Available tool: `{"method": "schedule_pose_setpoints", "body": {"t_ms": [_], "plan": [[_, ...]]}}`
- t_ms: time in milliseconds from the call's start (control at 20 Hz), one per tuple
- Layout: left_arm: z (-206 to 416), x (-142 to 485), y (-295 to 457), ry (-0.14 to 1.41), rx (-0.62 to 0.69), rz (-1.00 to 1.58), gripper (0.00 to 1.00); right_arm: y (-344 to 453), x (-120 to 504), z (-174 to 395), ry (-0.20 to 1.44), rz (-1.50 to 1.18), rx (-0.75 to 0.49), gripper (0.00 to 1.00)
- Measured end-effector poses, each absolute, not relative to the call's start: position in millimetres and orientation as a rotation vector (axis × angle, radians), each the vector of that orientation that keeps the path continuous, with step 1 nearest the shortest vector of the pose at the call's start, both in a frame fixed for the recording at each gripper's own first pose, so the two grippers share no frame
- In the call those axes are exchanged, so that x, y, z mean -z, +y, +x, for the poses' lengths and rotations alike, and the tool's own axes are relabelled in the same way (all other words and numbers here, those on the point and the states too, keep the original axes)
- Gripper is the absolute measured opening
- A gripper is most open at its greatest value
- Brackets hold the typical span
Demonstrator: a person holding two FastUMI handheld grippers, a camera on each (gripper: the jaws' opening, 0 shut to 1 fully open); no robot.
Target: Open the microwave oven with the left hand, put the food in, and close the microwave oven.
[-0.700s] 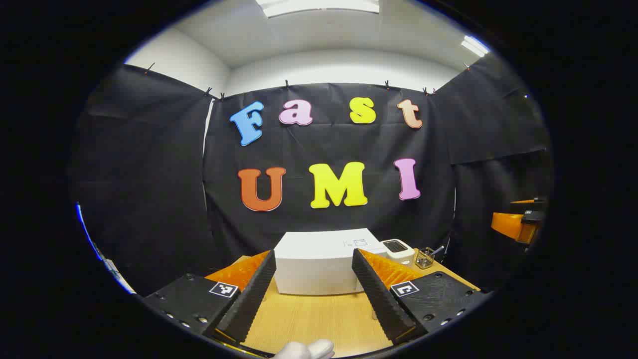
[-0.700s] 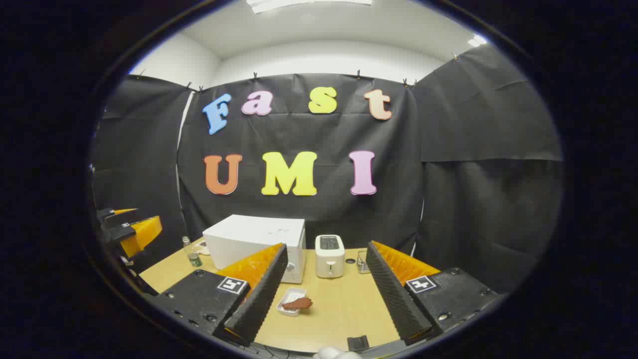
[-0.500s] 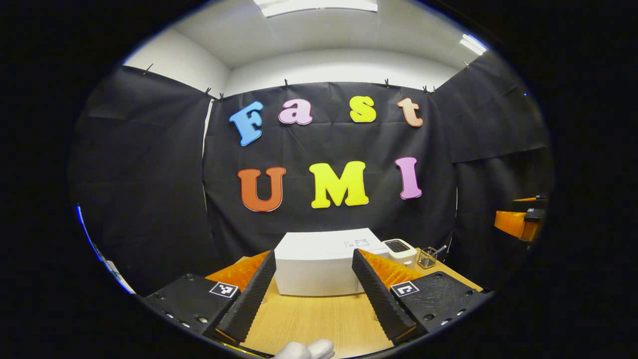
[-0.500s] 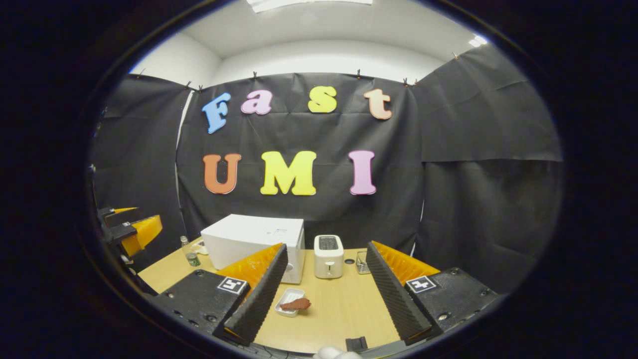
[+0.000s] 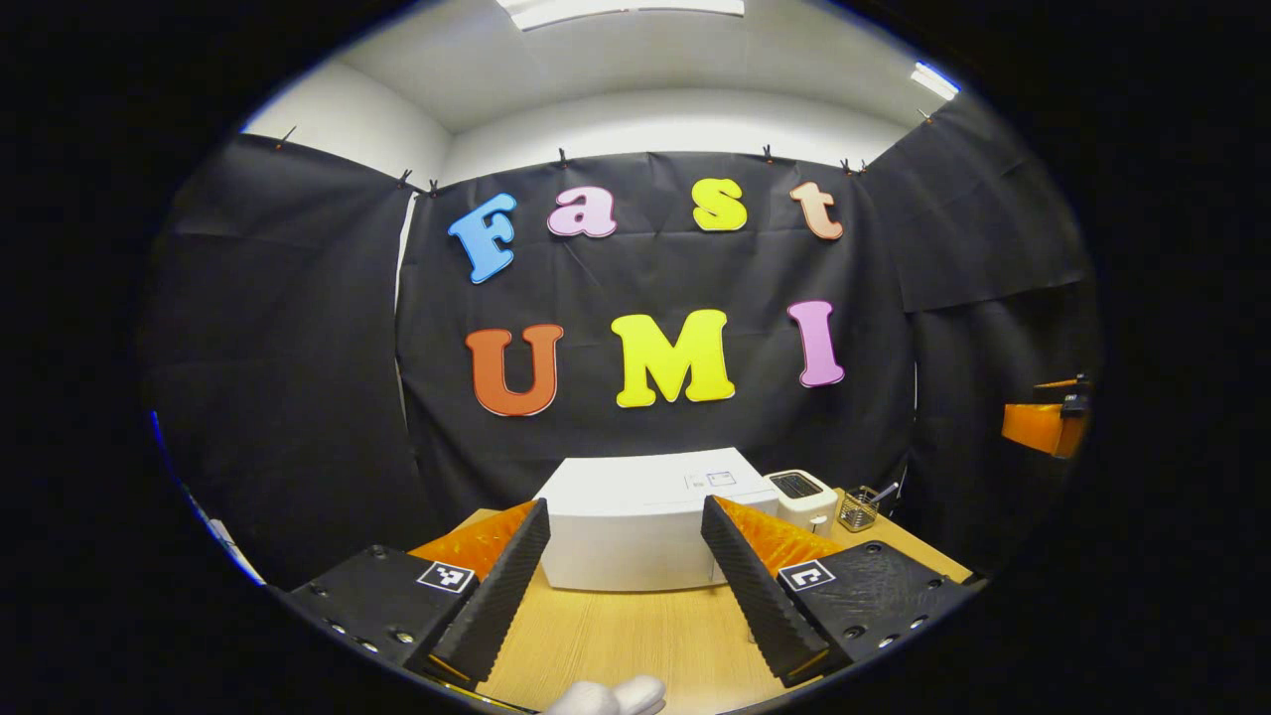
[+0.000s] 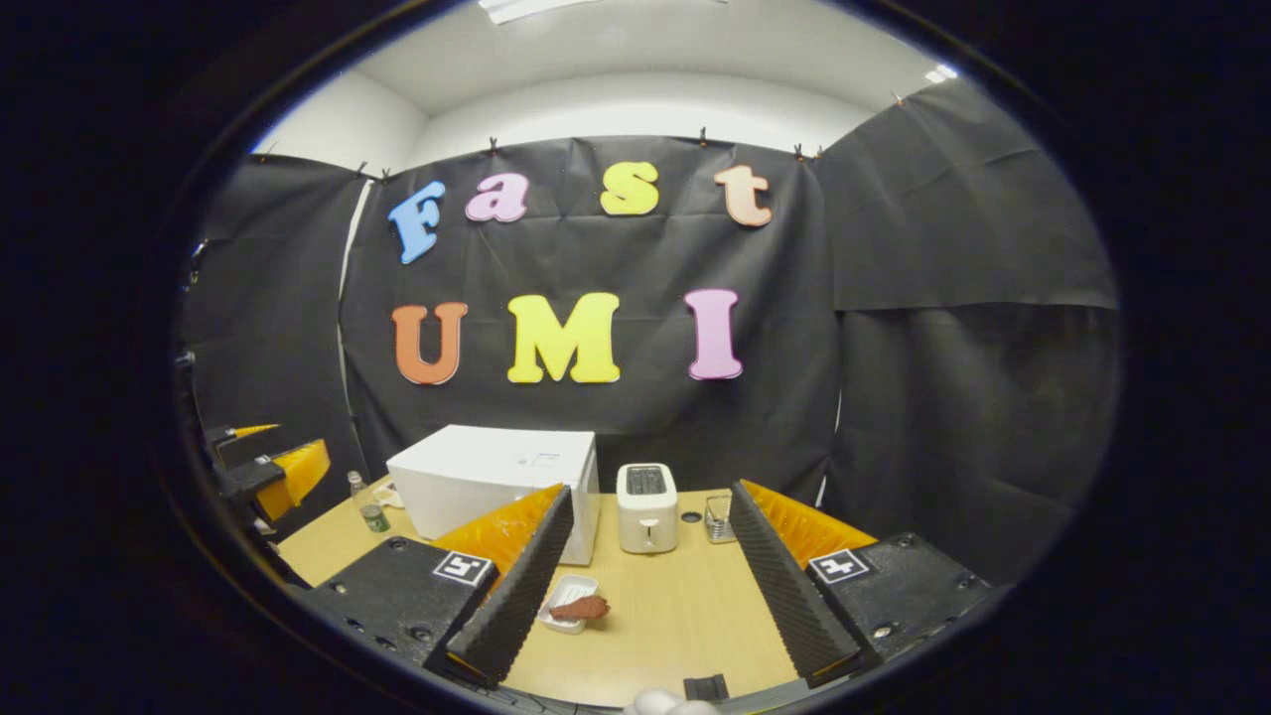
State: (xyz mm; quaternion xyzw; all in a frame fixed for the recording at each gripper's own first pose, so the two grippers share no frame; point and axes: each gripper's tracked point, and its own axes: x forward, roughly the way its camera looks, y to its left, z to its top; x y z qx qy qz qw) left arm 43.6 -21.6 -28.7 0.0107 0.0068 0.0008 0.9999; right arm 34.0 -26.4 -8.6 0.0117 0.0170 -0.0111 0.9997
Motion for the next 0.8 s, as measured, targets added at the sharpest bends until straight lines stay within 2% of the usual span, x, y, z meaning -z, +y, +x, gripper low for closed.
{"method": "schedule_pose_setpoints", "body": {"t_ms": [100,150,200,550,600,650,700,750,800], "plan": [[56,42,-32,0.011,0.010,0.028,0.95,-37,8,37,0.038,0.021,0.036,1.00],[63,50,-41,0.010,0.026,0.019,0.95,-42,6,37,0.037,0.023,0.044,0.91],[70,58,-53,0.012,0.045,0.008,0.95,-48,4,38,0.037,0.024,0.053,1.00],[134,129,-113,0.045,0.123,0.009,0.95,-91,-1,40,0.052,0.015,0.146,1.00],[145,142,-121,0.058,0.131,0.011,0.95,-98,-4,39,0.048,0.014,0.164,0.91],[157,158,-127,0.080,0.132,0.013,0.95,-106,-3,38,0.052,0.012,0.184,1.00],[168,173,-132,0.111,0.128,0.011,0.95,-112,1,37,0.058,0.009,0.198,0.90],[179,183,-135,0.120,0.128,0.007,0.95,-118,8,37,0.072,0.004,0.215,1.00],[192,194,-138,0.138,0.116,0.010,0.95,-125,12,35,0.086,-0.002,0.233,1.00]]}}
